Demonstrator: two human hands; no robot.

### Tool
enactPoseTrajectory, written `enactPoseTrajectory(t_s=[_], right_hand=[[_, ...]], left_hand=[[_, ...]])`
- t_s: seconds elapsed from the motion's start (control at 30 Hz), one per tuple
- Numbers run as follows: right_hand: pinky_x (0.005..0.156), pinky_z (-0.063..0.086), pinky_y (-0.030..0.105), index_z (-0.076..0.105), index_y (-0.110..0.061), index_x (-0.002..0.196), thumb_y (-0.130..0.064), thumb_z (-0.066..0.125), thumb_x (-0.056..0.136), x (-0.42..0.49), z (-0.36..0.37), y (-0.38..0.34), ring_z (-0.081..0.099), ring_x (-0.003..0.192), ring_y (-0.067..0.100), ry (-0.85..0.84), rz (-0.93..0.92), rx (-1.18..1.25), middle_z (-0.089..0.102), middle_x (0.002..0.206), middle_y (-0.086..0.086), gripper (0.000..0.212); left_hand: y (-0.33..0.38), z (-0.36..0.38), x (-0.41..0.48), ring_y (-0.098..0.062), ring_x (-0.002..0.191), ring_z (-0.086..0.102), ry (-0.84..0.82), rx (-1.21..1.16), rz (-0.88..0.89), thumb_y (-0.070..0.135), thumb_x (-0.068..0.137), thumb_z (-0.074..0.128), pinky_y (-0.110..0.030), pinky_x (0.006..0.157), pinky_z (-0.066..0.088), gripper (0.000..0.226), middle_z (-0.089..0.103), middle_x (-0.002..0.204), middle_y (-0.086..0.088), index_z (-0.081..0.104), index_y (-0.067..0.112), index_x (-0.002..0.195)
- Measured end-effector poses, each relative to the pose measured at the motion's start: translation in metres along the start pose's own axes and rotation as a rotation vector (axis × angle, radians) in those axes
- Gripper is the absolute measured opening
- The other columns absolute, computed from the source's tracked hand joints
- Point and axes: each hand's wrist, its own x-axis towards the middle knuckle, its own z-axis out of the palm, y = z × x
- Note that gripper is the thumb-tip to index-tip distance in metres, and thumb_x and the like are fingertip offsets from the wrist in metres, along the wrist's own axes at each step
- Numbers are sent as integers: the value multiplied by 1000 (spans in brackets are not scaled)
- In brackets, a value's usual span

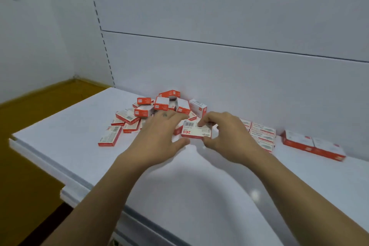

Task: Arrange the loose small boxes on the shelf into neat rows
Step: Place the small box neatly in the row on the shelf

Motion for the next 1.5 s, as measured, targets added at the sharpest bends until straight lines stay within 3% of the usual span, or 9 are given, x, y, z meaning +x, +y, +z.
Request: enactPoseTrajectory(t_s=[0.13,0.33,0.5,0.67,0.87,1.1,1.27,1.33,1.5], right_hand=[[74,34,23,60,-35,107,-23,75,77,-23,-30,34,47,93,8,81,100,-17,53,95,-14,35],[84,42,26,56,-38,108,-19,76,73,-63,-66,77,50,98,11,157,255,-51,58,105,-8,44],[85,45,24,56,-34,111,-18,74,76,-90,-76,99,51,98,8,261,320,-30,57,101,-14,43],[86,41,14,54,-35,114,-20,72,77,-94,-70,112,48,99,1,283,285,-56,58,108,-12,44],[81,31,-1,55,-28,117,-14,71,79,-96,-63,106,40,98,-5,257,225,-60,42,95,-31,44],[80,33,2,57,-29,116,-13,72,78,-96,-55,100,43,96,-8,272,181,8,49,102,-23,44],[84,31,1,57,-25,122,-10,70,79,-94,-49,96,43,97,-5,325,188,33,56,112,-16,47],[90,36,9,53,-27,127,-12,70,81,-93,-47,94,47,104,-2,364,226,62,55,119,-16,51],[83,46,17,56,-30,122,-27,70,80,-90,-40,81,57,99,-2,419,315,234,61,113,-20,45]], left_hand=[[33,13,26,-14,127,34,-17,-36,165,51,84,61,-35,103,31,61,42,141,10,37,37,138],[94,28,61,-15,128,32,-89,-98,368,51,83,62,-39,105,30,64,42,141,10,35,37,139],[120,56,64,-9,119,36,-125,-165,465,53,80,65,-29,94,29,64,47,134,13,38,38,136],[108,76,57,-8,131,27,-153,-222,436,49,81,67,-29,108,25,73,36,146,14,29,40,142],[103,79,55,-10,131,34,-107,-303,438,45,78,70,-33,108,29,72,41,144,13,35,36,141],[103,83,52,-9,114,49,-72,-392,474,36,77,75,-29,97,41,53,57,127,9,52,29,125],[106,76,47,-5,96,55,-37,-502,427,36,74,77,-10,78,45,43,59,111,15,55,30,111],[108,72,45,0,92,55,-23,-533,405,36,73,78,-4,73,44,42,56,106,19,52,34,106],[107,77,42,-8,95,57,53,-536,452,33,73,79,-12,77,50,42,62,109,8,57,23,108]])
